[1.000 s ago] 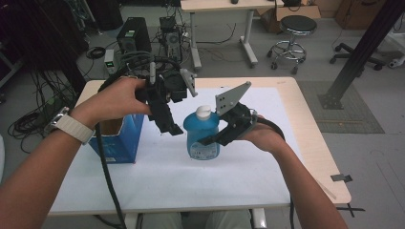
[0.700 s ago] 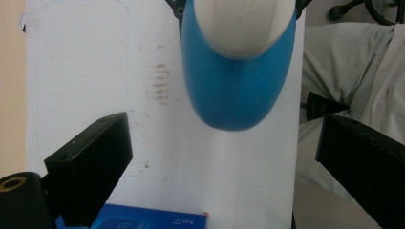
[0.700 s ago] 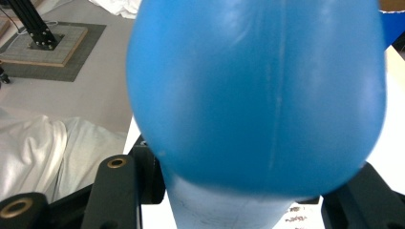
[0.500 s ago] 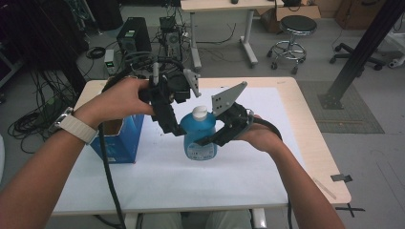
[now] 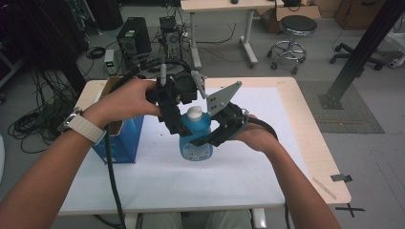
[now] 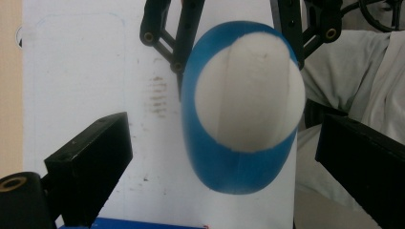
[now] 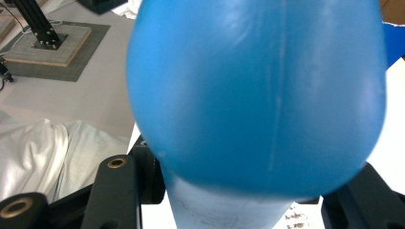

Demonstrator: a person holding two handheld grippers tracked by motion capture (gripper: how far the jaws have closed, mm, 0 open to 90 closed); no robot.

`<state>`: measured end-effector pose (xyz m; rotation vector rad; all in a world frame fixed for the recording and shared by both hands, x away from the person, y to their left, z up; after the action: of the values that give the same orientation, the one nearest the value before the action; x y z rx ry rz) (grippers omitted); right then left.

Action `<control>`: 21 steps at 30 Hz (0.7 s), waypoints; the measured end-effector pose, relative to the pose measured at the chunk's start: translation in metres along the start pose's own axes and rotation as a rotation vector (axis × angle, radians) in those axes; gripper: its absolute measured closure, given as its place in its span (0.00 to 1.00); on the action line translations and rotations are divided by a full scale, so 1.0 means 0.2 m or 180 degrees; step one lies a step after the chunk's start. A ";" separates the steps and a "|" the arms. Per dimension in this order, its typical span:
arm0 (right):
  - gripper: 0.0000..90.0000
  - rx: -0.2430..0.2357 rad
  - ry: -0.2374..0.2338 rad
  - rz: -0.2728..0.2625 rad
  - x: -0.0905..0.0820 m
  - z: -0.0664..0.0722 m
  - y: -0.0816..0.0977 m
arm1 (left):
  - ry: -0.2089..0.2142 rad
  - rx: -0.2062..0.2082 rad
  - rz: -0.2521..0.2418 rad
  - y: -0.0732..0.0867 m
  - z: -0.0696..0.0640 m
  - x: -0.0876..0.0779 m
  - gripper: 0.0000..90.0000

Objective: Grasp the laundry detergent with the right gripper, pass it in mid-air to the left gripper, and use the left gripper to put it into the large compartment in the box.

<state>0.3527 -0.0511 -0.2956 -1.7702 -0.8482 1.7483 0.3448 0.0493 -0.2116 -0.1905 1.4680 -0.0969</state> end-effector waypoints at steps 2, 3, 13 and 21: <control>0.49 -0.0004 0.0001 -0.0008 0.00 0.00 0.00 | 0.0005 0.0001 -0.0005 -0.01 0.00 0.00 0.06; 0.49 0.0002 0.0004 -0.0005 0.00 0.00 0.00 | 0.0014 0.0004 -0.0006 -0.01 0.00 0.01 0.06; 0.49 -0.0004 -0.0012 -0.0009 0.01 0.00 -0.01 | 0.0048 0.0034 0.0027 -0.03 0.00 0.05 0.07; 0.49 -0.0044 0.0011 -0.0012 0.00 0.00 -0.02 | 0.0098 0.0056 0.0043 -0.04 0.01 0.08 0.10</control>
<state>0.3526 -0.0491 -0.2933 -1.7789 -0.8634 1.7404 0.3480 0.0388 -0.2258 -0.1653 1.4985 -0.1022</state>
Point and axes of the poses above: each handheld gripper's, and its own axes: x roughly forward along the jaws, y roughly out of its underside, z roughly to its left, the point moved 5 cm from there along x, roughly forward along the jaws, and after that the axes turned 6 degrees about z, right-handed, at the moved point
